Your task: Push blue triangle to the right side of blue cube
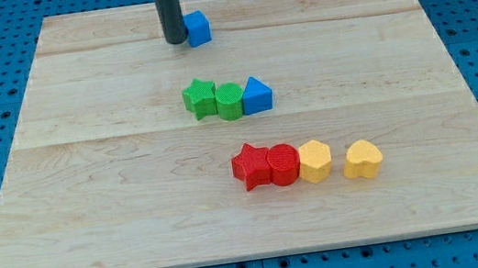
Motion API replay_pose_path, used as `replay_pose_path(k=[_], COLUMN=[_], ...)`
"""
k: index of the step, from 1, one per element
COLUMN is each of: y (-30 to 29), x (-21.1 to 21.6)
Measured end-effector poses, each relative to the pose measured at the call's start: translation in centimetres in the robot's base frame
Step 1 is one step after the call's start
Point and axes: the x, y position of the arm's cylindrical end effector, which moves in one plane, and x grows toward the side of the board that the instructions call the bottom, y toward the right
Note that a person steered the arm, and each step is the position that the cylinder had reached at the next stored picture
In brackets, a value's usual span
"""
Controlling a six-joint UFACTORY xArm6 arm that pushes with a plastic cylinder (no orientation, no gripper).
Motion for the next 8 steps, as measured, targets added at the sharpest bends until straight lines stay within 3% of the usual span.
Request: replay_pose_path(k=[1, 2, 4, 5, 6, 7, 8], y=[0.8, 4.0, 17.1, 15.7, 10.5, 7.6, 7.6], x=[-0.4, 2.8, 12.0, 17.2, 18.0, 15.6, 10.6])
